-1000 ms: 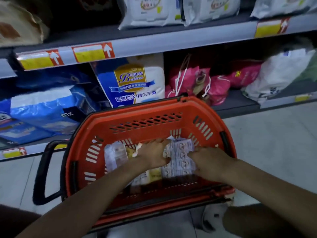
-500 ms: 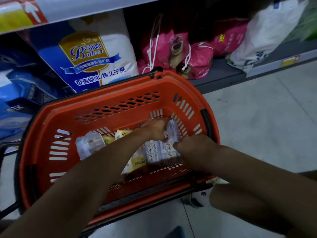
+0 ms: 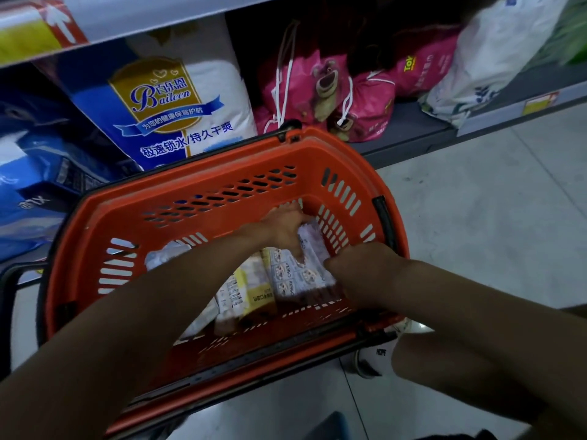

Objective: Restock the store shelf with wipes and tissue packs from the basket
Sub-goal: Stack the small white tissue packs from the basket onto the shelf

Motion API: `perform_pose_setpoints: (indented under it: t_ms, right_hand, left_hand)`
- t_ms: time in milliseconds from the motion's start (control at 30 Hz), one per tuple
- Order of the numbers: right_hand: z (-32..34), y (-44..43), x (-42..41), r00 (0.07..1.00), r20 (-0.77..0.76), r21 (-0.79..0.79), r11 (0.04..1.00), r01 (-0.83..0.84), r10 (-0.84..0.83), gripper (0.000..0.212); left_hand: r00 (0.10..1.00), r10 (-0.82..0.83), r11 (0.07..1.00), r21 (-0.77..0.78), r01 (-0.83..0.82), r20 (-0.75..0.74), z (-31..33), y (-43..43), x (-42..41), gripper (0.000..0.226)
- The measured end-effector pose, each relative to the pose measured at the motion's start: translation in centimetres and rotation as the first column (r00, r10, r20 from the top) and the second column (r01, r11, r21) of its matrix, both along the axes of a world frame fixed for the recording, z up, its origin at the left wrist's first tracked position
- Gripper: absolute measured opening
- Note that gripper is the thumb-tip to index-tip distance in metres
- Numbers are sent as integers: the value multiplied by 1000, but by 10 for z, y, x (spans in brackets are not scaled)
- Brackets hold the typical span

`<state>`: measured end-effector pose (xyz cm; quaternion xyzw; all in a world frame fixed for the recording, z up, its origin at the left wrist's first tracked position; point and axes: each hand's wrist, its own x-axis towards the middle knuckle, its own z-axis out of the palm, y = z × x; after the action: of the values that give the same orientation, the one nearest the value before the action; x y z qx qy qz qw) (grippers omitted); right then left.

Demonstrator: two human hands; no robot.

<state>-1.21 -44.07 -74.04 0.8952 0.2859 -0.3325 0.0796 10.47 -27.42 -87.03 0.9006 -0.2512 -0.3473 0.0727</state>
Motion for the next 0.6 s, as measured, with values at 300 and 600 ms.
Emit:
perform_pose_setpoints:
  t_ms: [300,600]
  right_hand:
    - [40,18,5,998,-16,-146,987,60,-63,21]
    - [82,57,19,902,56,290,871,397,-429,35]
  left_hand:
    - [963,268,956,-116,-270,-36,60,62,-40,51]
    - [626,729,482,-441,-757,-278,165,163,-79,81]
